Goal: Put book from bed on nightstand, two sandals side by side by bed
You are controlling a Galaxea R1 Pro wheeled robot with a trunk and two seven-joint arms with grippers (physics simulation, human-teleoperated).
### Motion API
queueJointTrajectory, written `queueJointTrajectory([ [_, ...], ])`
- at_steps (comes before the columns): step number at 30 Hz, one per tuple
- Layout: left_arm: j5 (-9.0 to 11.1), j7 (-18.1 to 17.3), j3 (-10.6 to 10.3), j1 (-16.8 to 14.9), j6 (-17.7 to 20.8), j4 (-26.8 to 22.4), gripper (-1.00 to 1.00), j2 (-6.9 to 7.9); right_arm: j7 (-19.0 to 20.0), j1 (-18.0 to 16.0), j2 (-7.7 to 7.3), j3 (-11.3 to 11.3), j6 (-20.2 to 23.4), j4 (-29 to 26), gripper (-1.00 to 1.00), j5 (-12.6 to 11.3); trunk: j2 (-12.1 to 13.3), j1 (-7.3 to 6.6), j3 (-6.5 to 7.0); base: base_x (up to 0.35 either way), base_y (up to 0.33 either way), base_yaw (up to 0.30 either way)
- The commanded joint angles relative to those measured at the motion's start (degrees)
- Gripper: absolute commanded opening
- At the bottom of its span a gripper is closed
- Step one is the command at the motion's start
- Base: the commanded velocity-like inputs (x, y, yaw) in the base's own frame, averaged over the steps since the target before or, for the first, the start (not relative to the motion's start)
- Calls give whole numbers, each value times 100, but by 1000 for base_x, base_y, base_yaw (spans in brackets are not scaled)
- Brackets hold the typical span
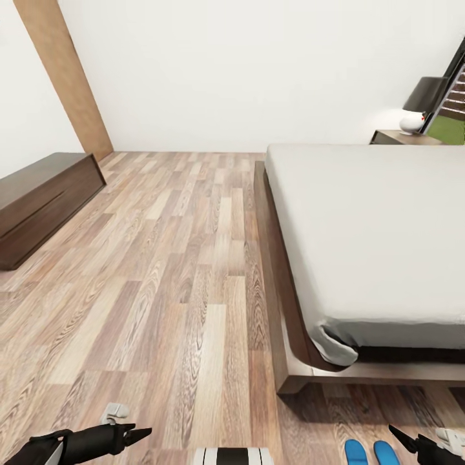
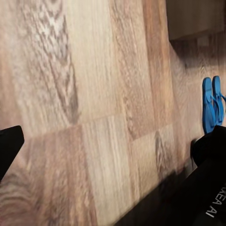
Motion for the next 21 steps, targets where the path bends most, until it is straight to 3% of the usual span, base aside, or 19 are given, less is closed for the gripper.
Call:
queueJointTrajectory([
  [1,-58,-34,49,-2,48,-7,100,-4,14,-4,-1,-11,-31,9,100,19,0,-3,19,0,0,0],
  [5,-58,-27,49,-2,49,-4,100,-13,13,-4,7,2,-37,17,100,21,5,-14,107,0,0,0],
  [7,-58,41,48,-2,47,-4,100,-75,7,-4,434,7,-42,28,100,41,8,-19,151,0,0,0],
  [8,-58,70,48,-2,48,-3,100,-91,5,-4,537,7,-44,30,100,44,9,-21,174,0,0,0],
  [10,-58,253,49,-2,44,-3,100,-176,-26,-4,911,12,-51,45,100,54,12,-27,218,0,0,0],
  [12,-58,470,46,-2,42,-3,100,-249,-84,-4,1103,18,-67,57,100,63,15,-32,262,0,0,0],
  [15,-58,921,42,-2,41,-3,100,-381,-256,-4,1258,27,-78,68,100,71,19,-40,329,0,0,0],
  [21,-60,1488,41,-2,39,15,100,-597,-471,-4,1409,39,-83,73,100,79,27,-55,462,0,0,0],
])
